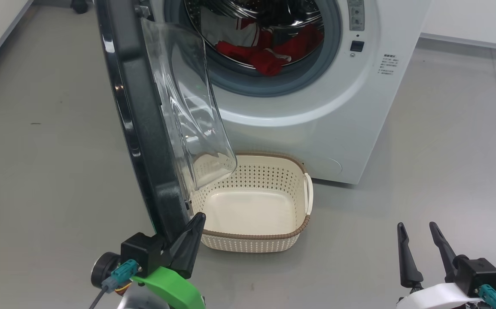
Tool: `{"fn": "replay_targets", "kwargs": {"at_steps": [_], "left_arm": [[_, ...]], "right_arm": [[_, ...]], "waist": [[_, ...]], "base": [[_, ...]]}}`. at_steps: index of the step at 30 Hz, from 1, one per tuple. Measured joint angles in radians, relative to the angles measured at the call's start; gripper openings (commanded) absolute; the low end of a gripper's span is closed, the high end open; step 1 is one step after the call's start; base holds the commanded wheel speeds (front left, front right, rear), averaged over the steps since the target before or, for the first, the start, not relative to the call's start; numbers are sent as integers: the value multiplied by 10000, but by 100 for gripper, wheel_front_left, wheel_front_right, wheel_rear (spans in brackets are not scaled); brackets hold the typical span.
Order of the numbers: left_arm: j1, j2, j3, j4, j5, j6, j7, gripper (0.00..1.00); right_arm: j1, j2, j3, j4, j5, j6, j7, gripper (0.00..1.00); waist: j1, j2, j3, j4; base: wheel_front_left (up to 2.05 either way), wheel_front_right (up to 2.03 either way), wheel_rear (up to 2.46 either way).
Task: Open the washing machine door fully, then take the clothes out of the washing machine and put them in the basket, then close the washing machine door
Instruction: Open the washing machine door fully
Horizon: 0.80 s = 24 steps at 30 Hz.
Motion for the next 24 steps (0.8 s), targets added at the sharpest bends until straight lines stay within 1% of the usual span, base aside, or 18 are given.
{"fn": "replay_targets", "kwargs": {"at_steps": [4, 12, 16, 24], "left_arm": [[-1, -2, 33, 2, 2, 25, -92, 0], [-7, 0, 236, 92, 58, 261, -378, 0], [-11, 2, 349, 157, 63, 301, -516, 0], [-19, 40, 951, 301, 38, 454, -880, 0]], "right_arm": [[-36, 2, -81, -33, 0, -2, -2, 100], [-154, 0, -109, -65, -4, -2, 0, 100], [-162, 2, -104, -65, -8, 0, 0, 100], [-288, 6, -10, -56, -17, 12, -2, 100]], "waist": [[0, 0, 74, 240], [0, 0, 190, 746], [0, 0, 222, 984], [0, 0, 337, 1266]], "base": [[0, 0, 0], [0, 0, 0], [0, 0, 0], [0, 0, 0]]}}
